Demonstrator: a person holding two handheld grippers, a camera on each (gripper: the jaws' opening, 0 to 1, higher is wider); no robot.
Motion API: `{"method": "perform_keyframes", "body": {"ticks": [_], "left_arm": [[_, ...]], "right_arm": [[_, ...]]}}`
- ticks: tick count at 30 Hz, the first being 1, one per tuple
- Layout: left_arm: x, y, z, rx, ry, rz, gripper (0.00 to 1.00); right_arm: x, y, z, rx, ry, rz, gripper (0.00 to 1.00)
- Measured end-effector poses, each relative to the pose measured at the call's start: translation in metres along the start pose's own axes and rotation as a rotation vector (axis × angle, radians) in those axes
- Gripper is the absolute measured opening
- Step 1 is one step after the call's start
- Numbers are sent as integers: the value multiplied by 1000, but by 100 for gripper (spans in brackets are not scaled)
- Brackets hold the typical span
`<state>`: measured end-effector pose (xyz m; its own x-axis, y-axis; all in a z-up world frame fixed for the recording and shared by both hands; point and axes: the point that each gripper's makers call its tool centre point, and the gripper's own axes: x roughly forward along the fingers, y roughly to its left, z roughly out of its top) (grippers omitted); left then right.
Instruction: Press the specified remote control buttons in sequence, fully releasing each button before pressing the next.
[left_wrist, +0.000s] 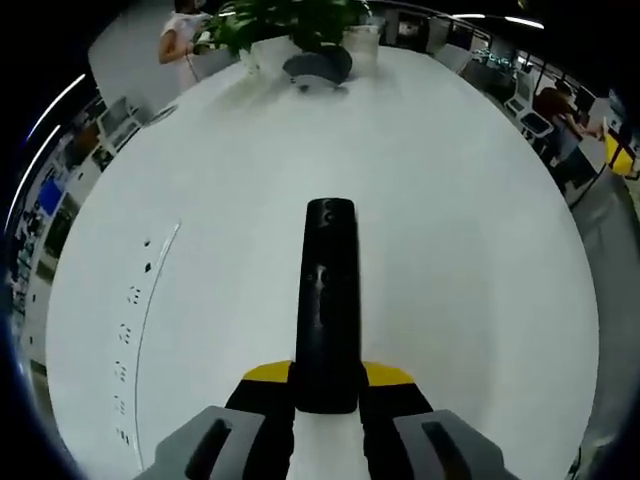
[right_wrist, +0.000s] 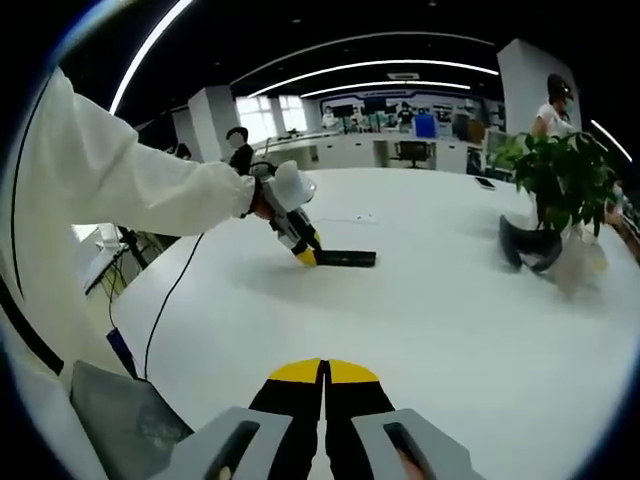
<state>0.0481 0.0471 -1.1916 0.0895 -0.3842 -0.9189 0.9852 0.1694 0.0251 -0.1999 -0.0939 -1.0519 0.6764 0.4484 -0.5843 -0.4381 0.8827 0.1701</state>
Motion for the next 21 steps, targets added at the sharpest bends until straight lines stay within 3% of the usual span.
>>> {"method": "perform_keyframes", "body": {"ticks": [12, 21], "left_arm": [[1, -23, -2, 49, 91, -12, 24], [1, -42, -5, 58, 124, -15, 24]], "right_arm": [[-14, 3, 8, -6, -37, -19, 0], [-20, 13, 12, -26, -33, -6, 0]]}}
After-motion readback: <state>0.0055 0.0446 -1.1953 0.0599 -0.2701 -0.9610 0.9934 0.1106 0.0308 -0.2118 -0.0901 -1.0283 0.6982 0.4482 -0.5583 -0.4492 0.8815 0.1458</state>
